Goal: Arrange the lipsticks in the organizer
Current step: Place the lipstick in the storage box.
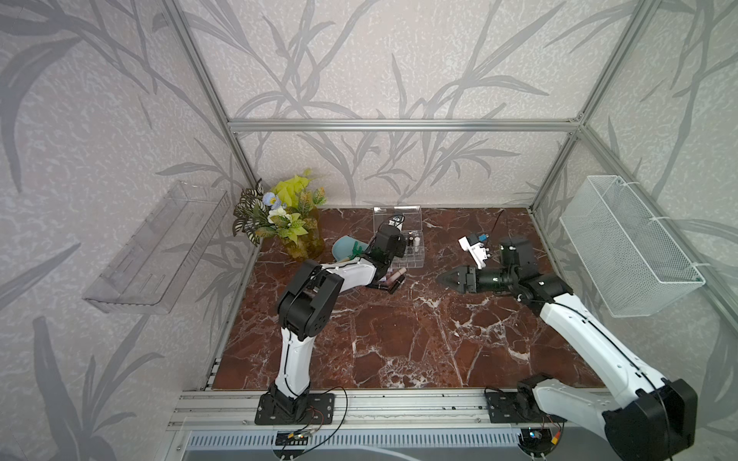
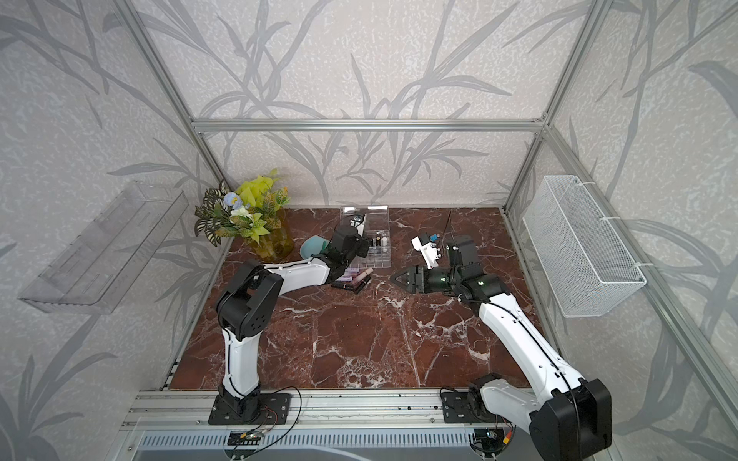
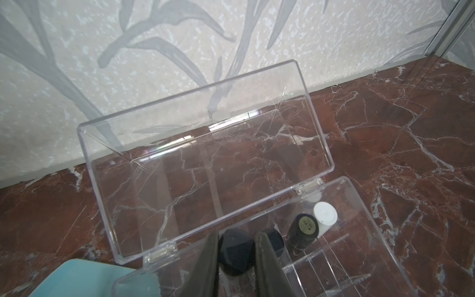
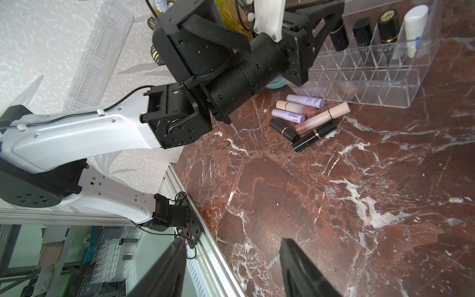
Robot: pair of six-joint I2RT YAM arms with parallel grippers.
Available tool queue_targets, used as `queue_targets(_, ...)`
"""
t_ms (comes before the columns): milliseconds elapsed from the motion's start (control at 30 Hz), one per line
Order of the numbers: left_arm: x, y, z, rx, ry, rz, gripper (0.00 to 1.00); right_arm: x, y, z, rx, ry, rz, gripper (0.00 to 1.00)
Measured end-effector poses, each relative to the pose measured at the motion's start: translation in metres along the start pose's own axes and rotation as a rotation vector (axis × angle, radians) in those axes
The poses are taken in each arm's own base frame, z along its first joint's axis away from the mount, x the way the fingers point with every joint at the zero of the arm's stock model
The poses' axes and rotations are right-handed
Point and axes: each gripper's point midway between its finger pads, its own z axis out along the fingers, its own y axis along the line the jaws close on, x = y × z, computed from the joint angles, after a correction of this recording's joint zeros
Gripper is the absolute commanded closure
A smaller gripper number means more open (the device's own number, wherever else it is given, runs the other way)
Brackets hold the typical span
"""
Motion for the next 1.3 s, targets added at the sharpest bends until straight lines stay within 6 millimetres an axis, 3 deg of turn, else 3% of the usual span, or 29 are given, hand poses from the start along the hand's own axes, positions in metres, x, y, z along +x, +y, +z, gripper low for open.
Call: queue_targets(1300, 0.003, 0.013, 0.003, -0.019, -0.007, -0.002, 0.91, 0.002, -0.003, 0.005, -0.016, 0.024, 0.017, 0.38)
